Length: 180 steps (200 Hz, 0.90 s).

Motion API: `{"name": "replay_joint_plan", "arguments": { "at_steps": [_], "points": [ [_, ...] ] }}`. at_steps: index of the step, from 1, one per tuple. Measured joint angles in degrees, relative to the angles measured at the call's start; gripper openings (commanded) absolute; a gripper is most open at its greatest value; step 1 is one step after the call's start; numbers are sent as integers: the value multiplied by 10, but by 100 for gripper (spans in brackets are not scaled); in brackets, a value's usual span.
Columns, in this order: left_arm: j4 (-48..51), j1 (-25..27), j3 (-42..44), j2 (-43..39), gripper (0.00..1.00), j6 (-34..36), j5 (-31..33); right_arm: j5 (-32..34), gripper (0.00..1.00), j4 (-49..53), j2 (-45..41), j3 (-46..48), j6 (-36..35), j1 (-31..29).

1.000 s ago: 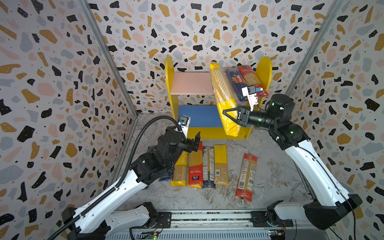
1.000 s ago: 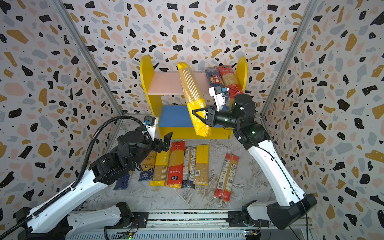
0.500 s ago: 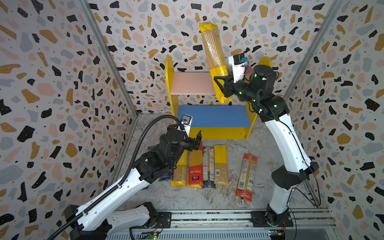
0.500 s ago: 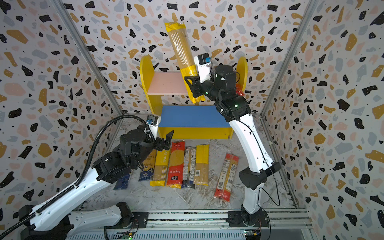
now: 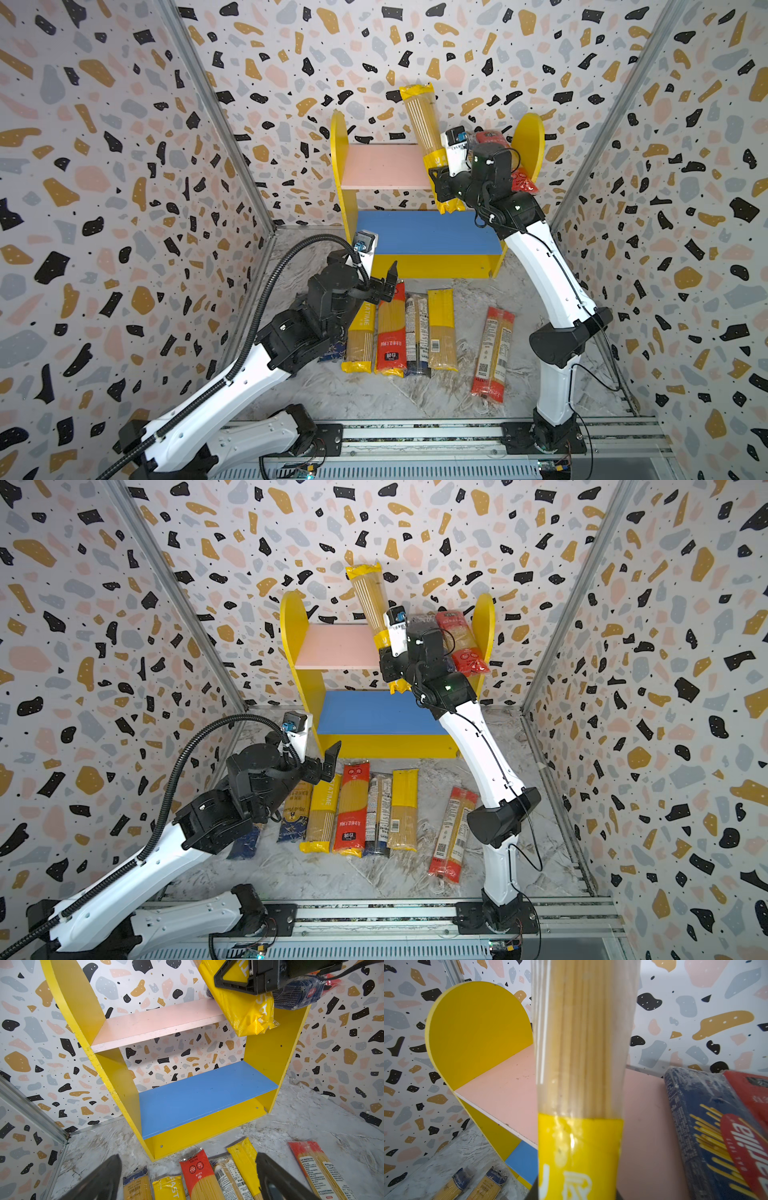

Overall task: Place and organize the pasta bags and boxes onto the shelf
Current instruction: 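Lift the yellow spaghetti bag with the right gripper up above the pink shelf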

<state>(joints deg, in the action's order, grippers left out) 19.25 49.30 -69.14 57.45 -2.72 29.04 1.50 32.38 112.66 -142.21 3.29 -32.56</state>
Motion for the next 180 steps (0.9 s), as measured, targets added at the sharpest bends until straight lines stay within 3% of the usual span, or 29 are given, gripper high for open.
{"name": "replay_joint_plan", "arguments": {
  "at_steps": [53, 109, 161, 180],
  "points": [
    [0, 0, 0, -3, 100, -1, 0, 17, 16, -9, 0, -6, 1, 14],
    [2, 0, 0, -6, 99, -4, 0, -7, 19, -9, 14, -16, 44, 73],
    [3, 0, -9, 5, 100, -1, 0, -11, 21, -8, 15, -19, 45, 71],
    [4, 0, -38, 29, 100, 5, 0, -11, 27, -8, 16, -19, 45, 71]
  ]
}}
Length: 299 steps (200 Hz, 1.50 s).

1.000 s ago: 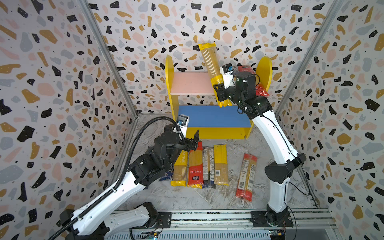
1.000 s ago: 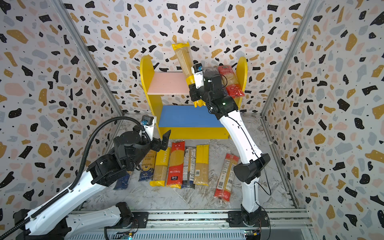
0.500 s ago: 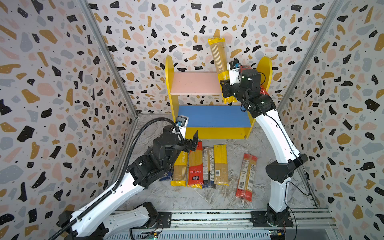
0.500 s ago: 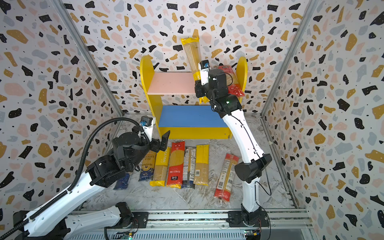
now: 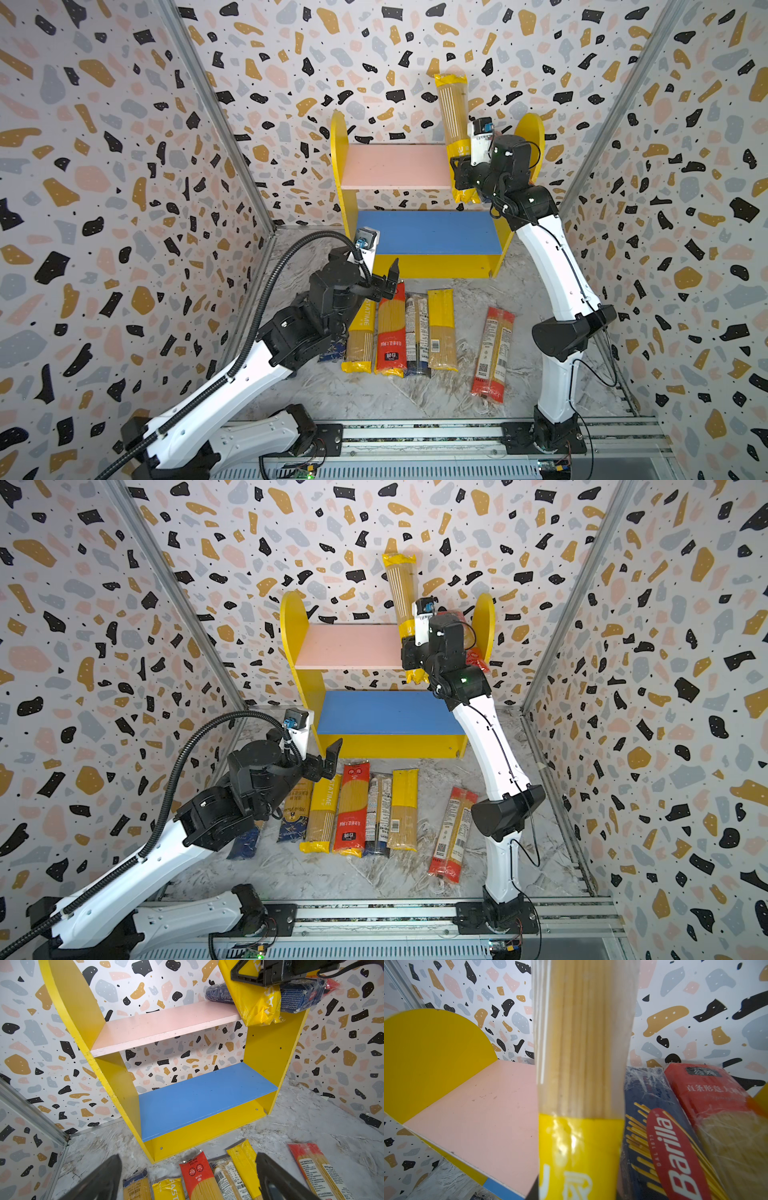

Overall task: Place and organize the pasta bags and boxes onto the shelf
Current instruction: 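Lay the yellow bag on the pink shelf beside the Barilla box, release, withdraw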

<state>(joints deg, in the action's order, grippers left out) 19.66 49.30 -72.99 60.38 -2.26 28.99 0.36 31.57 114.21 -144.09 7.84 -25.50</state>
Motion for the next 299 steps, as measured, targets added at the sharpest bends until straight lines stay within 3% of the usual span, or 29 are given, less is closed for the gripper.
{"name": "replay_joint_plan", "arguments": {
  "at_steps": [27, 38, 60, 126, 199, 246, 266, 299],
  "points": [
    [-4, 0, -61, 31, 99, 4, -6, 0, 61, -13, 8, -11, 0, 1],
    [-7, 0, -79, 35, 100, 5, -7, 1, 68, -26, 12, -20, 2, 2],
    [-13, 0, -98, 36, 99, 7, -7, 3, 74, -45, 13, -31, 5, 7],
    [-9, 0, -101, 34, 99, 8, 7, 5, 75, -59, 13, -34, 4, 4],
    [-2, 0, -61, -6, 99, -12, 11, 101, 74, -55, 0, -5, -85, -140],
    [12, 0, -31, -63, 99, -26, 32, 135, 74, -54, -3, 0, -100, -165],
    [14, 0, -9, -88, 100, -31, 36, 155, 75, -52, -32, 44, -100, -174],
    [18, 0, 44, -123, 99, -43, 37, 178, 76, -58, -153, 208, -97, -215]
  ]
}}
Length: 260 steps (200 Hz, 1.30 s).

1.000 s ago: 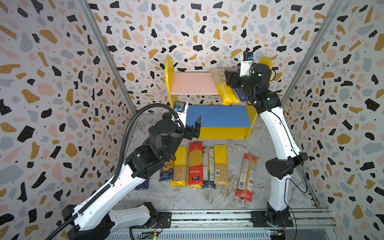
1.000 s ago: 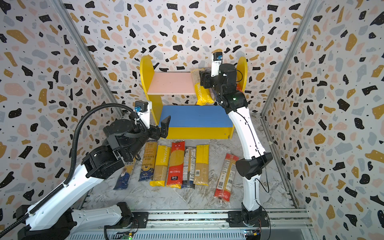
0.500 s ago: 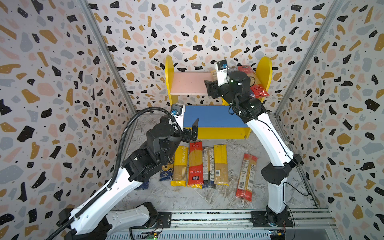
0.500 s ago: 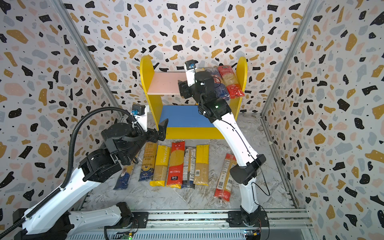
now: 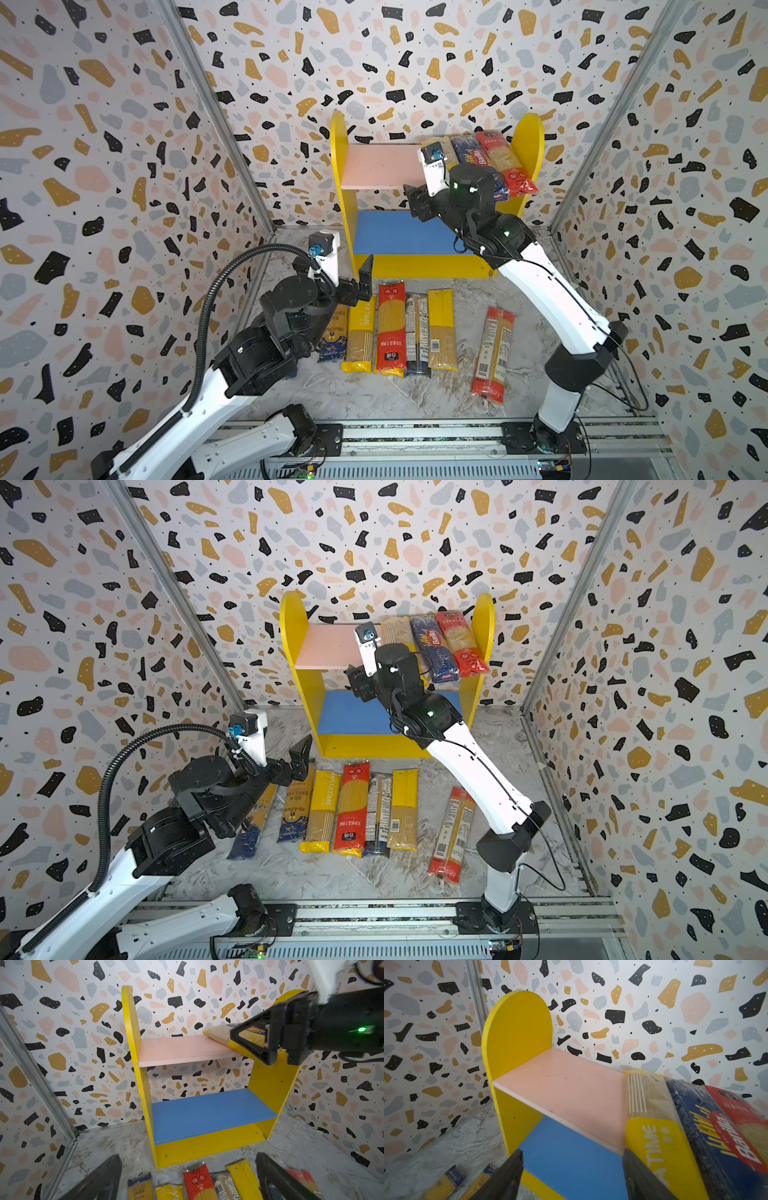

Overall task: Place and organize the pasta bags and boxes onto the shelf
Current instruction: 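Lay the yellow bag on the pink shelf beside the Barilla box, release, withdraw, then lower the left gripper onto the red-and-clear spaghetti bag and grasp it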

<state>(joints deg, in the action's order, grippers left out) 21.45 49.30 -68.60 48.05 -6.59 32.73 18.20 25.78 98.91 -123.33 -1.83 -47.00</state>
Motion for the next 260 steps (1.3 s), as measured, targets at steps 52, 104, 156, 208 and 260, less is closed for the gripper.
{"name": "replay_joint_plan", "arguments": {
  "at_steps": [52, 104, 156, 208, 260],
  "points": [
    [9, 0, 83, -33, 100, -37, -8, 59, 99, 10, -192, 161, 57, -45],
    [-8, 0, 151, -70, 99, -80, -35, 134, 99, 88, -333, 379, 192, -45],
    [-51, 0, 243, -34, 99, -142, -66, 148, 99, 190, -403, 539, 345, -45],
    [-99, 0, 309, 53, 100, -219, -108, 135, 99, 182, -444, 588, 382, -45],
    [-163, 0, 359, 136, 99, -287, -134, 106, 99, 138, -445, 656, 377, -45]
  ]
}}
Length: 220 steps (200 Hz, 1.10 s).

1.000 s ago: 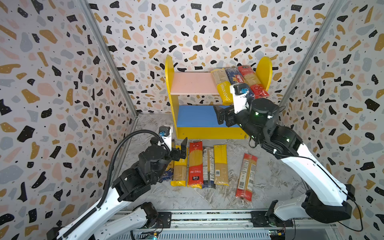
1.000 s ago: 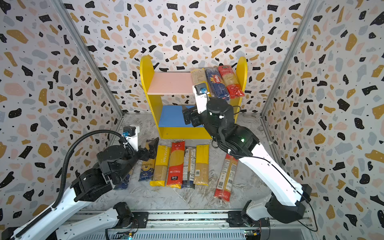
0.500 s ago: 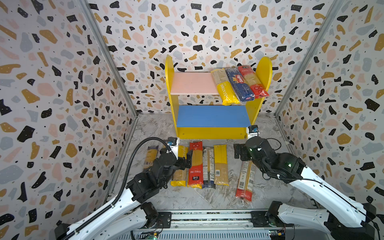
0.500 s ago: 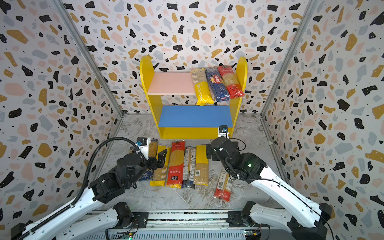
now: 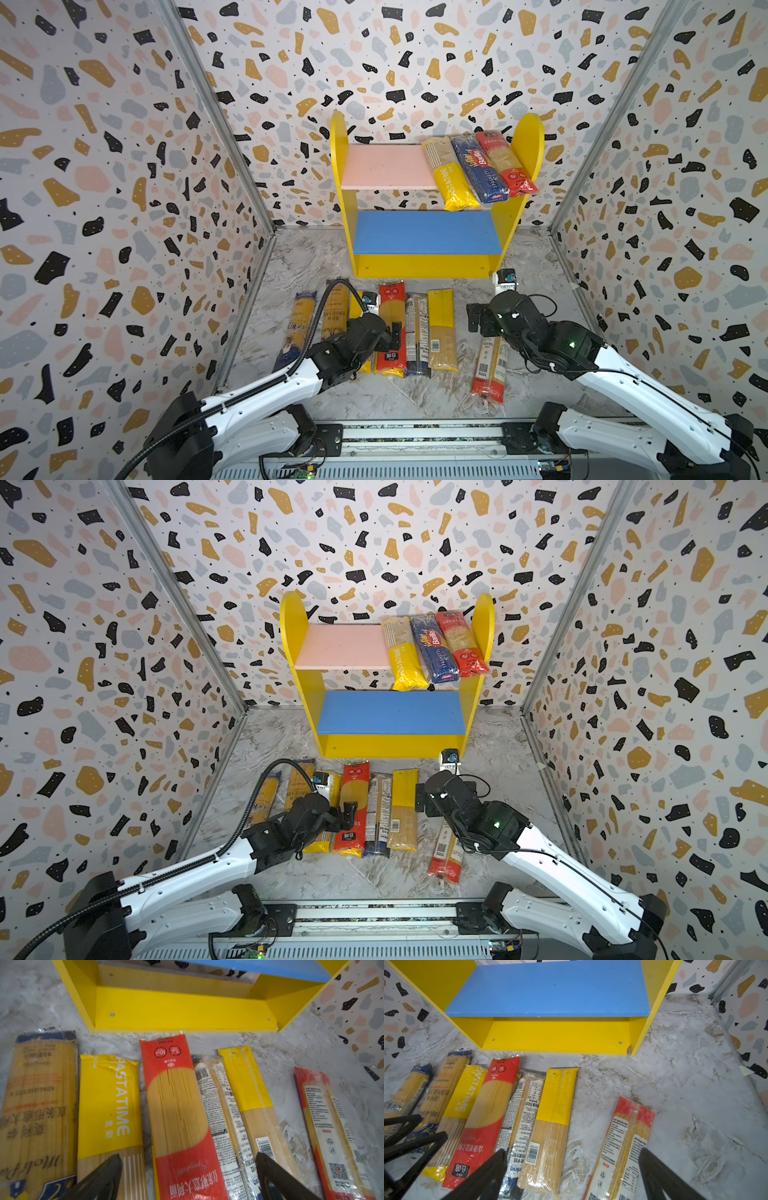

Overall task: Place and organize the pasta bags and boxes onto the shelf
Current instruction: 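Lower the left gripper onto the red-and-clear spaghetti bag and grasp it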

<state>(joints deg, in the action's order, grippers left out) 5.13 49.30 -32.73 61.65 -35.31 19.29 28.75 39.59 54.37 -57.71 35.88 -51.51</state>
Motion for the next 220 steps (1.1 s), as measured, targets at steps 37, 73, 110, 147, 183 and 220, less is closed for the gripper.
{"name": "replay_joint_plan", "arguments": {
  "at_steps": [37, 73, 110, 147, 183, 220],
  "points": [
    [-27, 9, 23, 52, 100, -33, -9, -24, 99, -23, -15, 14, -16, 19],
    [-51, 30, 18, 102, 100, -48, -7, -54, 99, -44, -47, 35, -36, 57],
    [-52, 34, 8, 155, 100, -49, 12, -82, 99, -49, -75, 63, -48, 76],
    [-59, 35, 8, 183, 100, -58, 22, -97, 99, -49, -87, 72, -60, 84],
    [-82, 38, -1, 224, 97, -65, 25, -110, 99, -57, -90, 81, -69, 91],
    [-90, 41, -23, 263, 87, -70, 43, -117, 99, -57, -95, 94, -76, 94]
  ]
}}
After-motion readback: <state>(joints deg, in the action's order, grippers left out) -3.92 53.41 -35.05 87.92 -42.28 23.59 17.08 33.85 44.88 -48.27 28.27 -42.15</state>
